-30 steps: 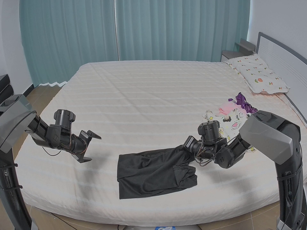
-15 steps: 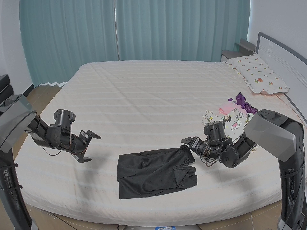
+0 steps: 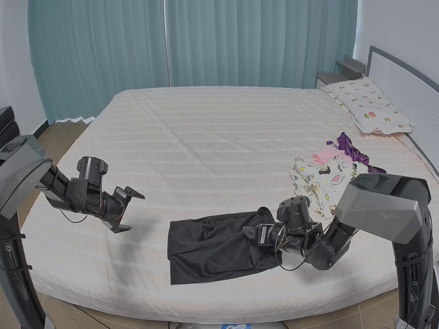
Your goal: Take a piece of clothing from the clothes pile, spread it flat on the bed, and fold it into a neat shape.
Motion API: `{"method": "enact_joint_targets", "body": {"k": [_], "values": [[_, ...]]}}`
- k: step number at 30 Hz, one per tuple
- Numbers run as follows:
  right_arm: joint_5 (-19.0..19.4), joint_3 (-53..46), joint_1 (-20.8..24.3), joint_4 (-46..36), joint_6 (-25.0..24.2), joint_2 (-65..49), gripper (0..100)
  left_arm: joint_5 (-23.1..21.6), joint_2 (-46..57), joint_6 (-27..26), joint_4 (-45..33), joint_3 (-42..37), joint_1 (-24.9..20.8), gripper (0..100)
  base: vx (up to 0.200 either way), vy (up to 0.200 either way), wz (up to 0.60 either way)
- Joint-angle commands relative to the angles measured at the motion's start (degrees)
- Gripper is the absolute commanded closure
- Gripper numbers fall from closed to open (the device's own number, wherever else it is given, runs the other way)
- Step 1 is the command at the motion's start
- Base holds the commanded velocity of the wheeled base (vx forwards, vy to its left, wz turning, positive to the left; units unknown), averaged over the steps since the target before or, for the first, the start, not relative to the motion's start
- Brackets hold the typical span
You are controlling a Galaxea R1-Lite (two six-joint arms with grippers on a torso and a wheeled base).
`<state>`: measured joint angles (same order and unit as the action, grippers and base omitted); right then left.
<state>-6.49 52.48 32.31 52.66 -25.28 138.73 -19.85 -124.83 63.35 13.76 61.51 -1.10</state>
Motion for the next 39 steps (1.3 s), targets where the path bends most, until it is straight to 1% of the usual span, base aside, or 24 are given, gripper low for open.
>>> {"method": "enact_joint_targets", "body": {"k": [1,5,9,12,15,19,23,27,28,34,36,39], "values": [[-0.55,-1.24,1.01,-0.02,1.99,1.28,0,0.07,-0.06,0.01,0.04,0.01,-0.05,0,0.0,0.0,0.0],[-3.71,-1.68,0.83,-1.07,3.49,1.37,0,0.07,-0.06,0.01,0.04,0.01,-0.05,0,0.0,0.0,0.0],[-5.12,-2.12,-0.05,-2.04,3.84,0.67,0,0.07,-0.06,0.01,0.04,0.01,-0.05,0,0.0,0.0,0.0],[-7.05,-2.56,-0.84,-4.59,3.93,0.23,0,0.07,-0.06,0.01,0.04,0.01,0.04,0,0.0,0.0,0.0],[-7.4,-2.82,-1.02,-5.38,3.93,-0.21,0,0.07,-0.06,0.01,0.04,0.01,0.04,0,0.0,0.0,0.0],[-7.49,-6.69,-1.81,-6.08,3.93,-2.32,0,0.07,-0.06,0.01,0.04,0.01,-0.05,0,0.0,0.0,0.0],[-7.75,-8.01,-2.51,-6.17,3.84,-2.59,0,0.07,-0.06,0.01,0.04,0.01,0.04,0,0.0,0.0,0.0],[-9.42,-8.45,-2.77,-6.43,3.93,-2.67,0,0.07,0.03,0.01,0.04,0.01,0.04,0,0.0,0.0,0.0],[-10.3,-9.06,-2.95,-7.58,4.01,-2.67,0,0.07,0.03,0.01,0.04,0.01,-0.05,0,0.0,0.0,0.0],[-11.0,-9.15,-2.95,-11.44,3.84,-3.55,0,0.07,0.03,0.01,0.04,0.01,-0.05,0,0.0,0.0,0.0],[-13.82,-8.89,-2.95,-12.85,3.93,-3.47,0,0.07,0.03,0.01,0.04,0.01,-0.05,0,0.0,0.0,0.0],[-15.05,-8.45,-2.95,-13.73,3.93,-3.38,0,0.07,0.03,0.01,0.04,0.01,-0.05,0,0.0,0.0,0.0]]}}
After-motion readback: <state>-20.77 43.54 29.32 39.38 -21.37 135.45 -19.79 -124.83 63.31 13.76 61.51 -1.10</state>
